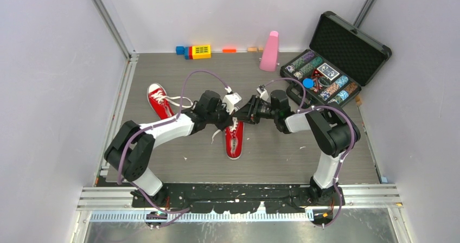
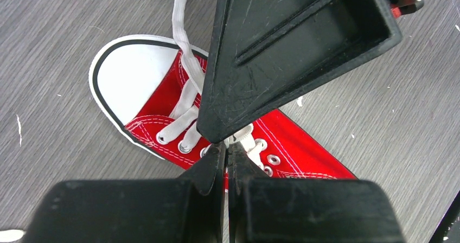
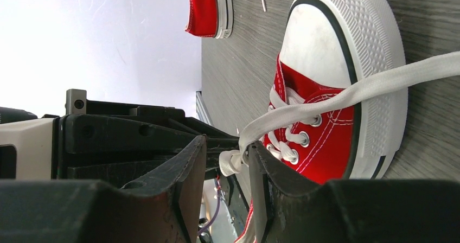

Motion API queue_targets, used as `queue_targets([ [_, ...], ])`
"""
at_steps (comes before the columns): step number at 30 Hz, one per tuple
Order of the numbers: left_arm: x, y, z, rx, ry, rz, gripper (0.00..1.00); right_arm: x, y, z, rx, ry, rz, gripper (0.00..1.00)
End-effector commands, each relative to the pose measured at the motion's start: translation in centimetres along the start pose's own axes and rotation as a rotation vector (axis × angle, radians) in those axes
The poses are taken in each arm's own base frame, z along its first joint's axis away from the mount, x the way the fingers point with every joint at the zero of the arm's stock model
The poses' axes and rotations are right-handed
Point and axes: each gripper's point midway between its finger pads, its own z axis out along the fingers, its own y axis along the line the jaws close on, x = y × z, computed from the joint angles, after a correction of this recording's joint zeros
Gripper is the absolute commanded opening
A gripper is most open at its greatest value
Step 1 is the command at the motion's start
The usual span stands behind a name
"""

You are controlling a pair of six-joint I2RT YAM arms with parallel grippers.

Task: Tie the shoes
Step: Wrap the shoelace around the shoelace.

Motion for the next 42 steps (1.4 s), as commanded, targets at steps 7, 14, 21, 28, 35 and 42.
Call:
queue_targets([
  [7, -3.4, 0.2, -0.3, -0.002, -0.079, 0.036, 0.0, -0.4, 1.5, 0.5, -0.054, 0.006, -0.05, 0.39],
  [14, -3.4, 0.3, -0.2, -0.003, -0.071, 0.039, 0.0, -0.2, 1.3, 0.4, -0.047, 0.011, -0.057, 0.35],
  [21, -3.2, 0.4, -0.4, -0.012, -0.055, 0.036, 0.0, 0.1, 0.8, 0.1, -0.023, 0.017, -0.068, 0.29],
  [28, -3.1, 0.3, -0.7, -0.01, -0.047, 0.039, 0.0, 0.4, 0.6, -0.1, -0.018, 0.02, -0.074, 0.28],
  [35, -2.9, 0.1, -0.7, -0.001, -0.039, 0.039, 0.0, 0.7, 0.7, -0.4, -0.02, 0.025, -0.084, 0.33],
  [42, -2.8, -0.1, -0.8, 0.008, -0.039, 0.038, 0.0, 0.9, 0.7, -0.5, -0.023, 0.032, -0.085, 0.29],
])
